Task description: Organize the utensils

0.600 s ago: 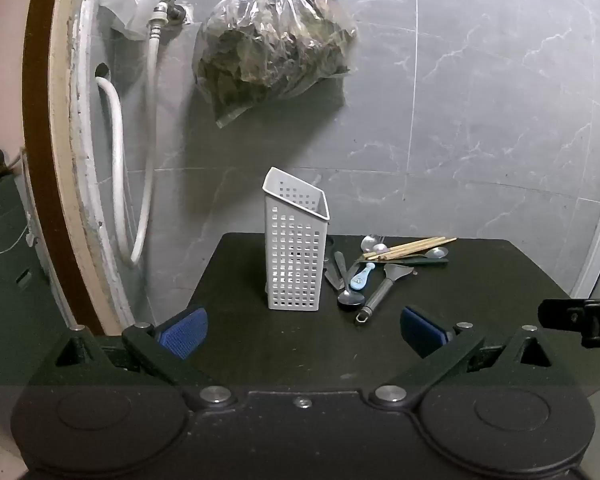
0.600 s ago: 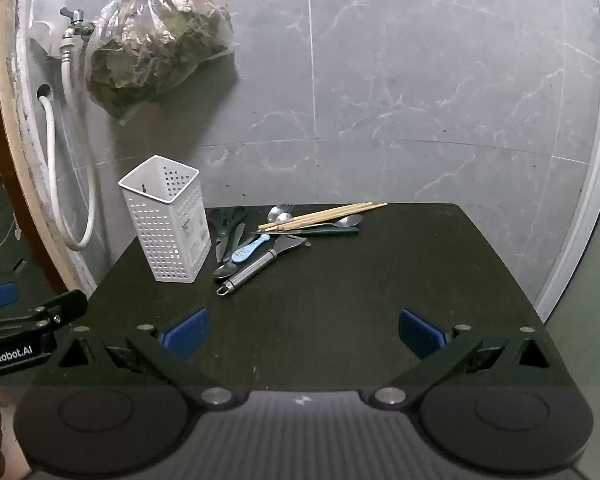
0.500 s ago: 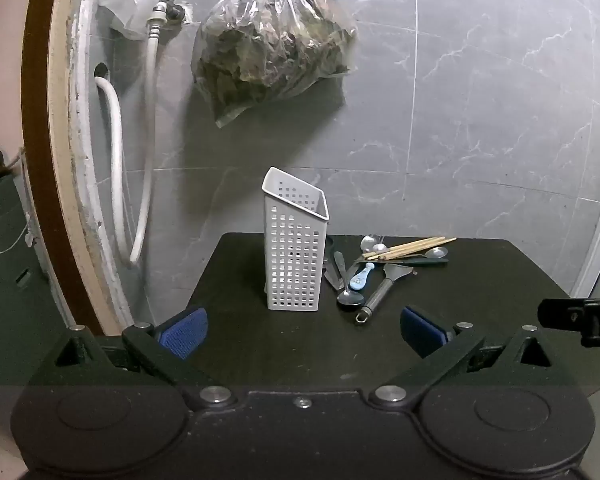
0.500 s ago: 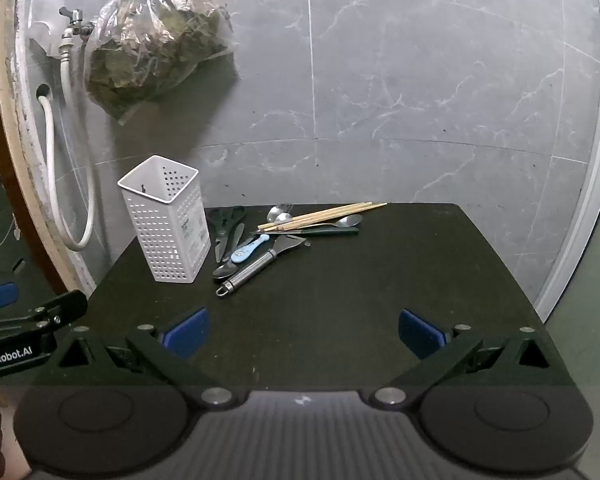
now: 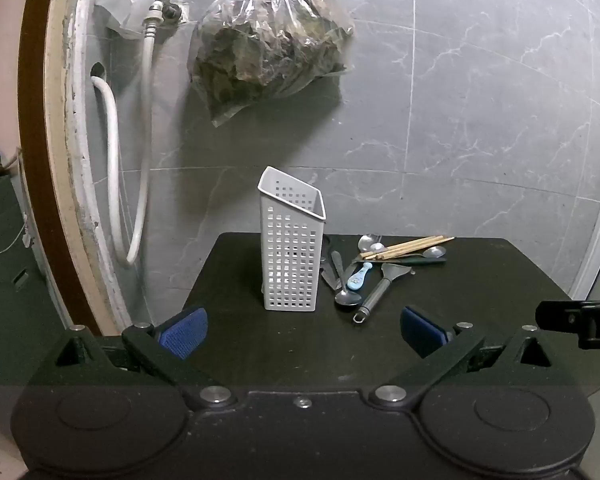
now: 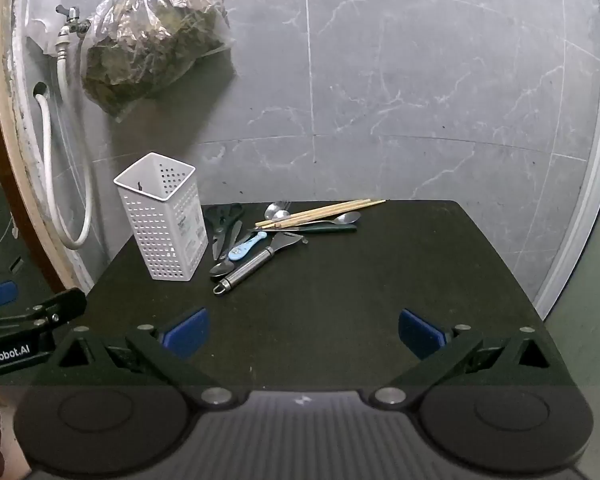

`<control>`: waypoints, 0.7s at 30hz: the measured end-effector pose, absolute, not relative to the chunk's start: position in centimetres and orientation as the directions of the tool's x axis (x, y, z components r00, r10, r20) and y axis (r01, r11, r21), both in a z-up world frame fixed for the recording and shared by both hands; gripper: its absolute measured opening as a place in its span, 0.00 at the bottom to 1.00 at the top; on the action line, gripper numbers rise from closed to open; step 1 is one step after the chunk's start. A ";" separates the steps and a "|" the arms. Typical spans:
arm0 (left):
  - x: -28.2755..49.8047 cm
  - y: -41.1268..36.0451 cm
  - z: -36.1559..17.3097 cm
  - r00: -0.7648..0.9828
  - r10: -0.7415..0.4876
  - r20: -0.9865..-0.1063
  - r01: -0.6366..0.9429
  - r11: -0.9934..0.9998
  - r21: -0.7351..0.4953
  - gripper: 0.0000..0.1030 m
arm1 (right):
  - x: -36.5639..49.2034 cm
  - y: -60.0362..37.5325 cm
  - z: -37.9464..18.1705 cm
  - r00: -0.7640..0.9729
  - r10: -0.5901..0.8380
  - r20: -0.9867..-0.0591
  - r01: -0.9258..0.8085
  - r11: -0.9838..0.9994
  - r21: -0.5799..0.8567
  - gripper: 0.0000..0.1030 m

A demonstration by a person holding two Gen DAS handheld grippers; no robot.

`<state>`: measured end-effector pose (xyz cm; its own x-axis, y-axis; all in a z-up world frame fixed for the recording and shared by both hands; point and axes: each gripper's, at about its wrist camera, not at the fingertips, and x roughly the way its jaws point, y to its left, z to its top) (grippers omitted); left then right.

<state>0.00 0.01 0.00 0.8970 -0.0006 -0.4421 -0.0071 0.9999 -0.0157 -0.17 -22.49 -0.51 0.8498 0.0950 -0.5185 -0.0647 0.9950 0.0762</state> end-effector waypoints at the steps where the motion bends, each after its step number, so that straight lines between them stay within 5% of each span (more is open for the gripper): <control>1: 0.0 0.0 0.0 0.897 0.000 -0.442 -0.008 1.000 -0.016 0.99 | -0.2 -22.5 -0.4 0.850 0.096 -0.518 -0.066 0.995 0.076 1.00; 21: 0.0 0.0 0.0 0.897 -0.001 -0.443 -0.007 1.000 -0.015 0.99 | -0.2 -22.4 -0.5 0.848 0.094 -0.522 -0.063 0.995 0.076 1.00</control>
<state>0.00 0.00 0.00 0.8967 -0.0005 -0.4426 -0.0067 0.9999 -0.0148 -0.18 -22.38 -0.50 0.8475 0.0940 -0.5224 -0.0635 0.9951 0.0760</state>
